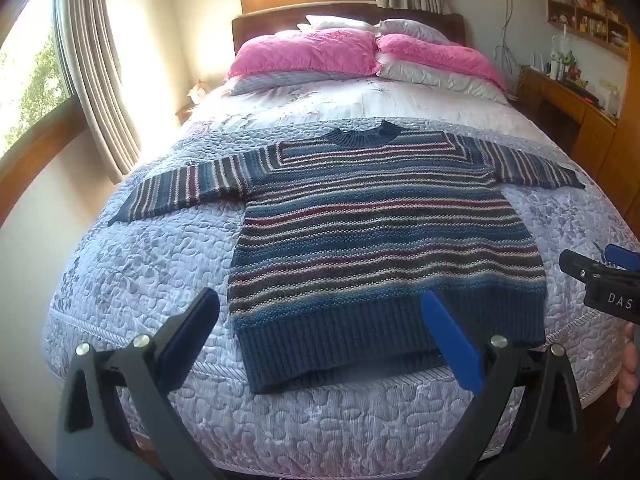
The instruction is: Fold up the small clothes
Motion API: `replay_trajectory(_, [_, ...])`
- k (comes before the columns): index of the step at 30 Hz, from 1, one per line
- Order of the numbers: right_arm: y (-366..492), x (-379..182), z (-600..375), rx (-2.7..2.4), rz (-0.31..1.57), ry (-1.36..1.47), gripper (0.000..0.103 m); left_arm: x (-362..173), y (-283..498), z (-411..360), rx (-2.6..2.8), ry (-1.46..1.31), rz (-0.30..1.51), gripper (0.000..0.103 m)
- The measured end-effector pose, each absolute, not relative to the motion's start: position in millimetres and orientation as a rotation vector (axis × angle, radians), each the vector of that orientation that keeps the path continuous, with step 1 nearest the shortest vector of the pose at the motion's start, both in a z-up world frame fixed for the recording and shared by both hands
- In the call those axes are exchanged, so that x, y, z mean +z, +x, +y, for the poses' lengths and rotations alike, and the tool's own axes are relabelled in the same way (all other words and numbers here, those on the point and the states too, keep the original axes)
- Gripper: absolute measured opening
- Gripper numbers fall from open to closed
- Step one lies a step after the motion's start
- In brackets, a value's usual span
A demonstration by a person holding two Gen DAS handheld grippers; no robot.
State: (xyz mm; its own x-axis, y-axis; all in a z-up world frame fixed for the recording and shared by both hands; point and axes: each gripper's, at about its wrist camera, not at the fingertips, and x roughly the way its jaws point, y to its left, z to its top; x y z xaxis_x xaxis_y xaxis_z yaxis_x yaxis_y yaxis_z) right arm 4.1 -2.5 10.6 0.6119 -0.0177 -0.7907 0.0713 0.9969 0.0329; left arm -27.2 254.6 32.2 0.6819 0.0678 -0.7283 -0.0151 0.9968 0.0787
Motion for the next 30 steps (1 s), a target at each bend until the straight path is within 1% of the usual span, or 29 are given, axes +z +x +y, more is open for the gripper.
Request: replay_trajectory(30, [3.5, 13.3, -1.2, -0.045, 0.906, 0.062, 0.099, 23.4, -23.7, 254.9, 0.053, 0.07, 0.836, 0.1])
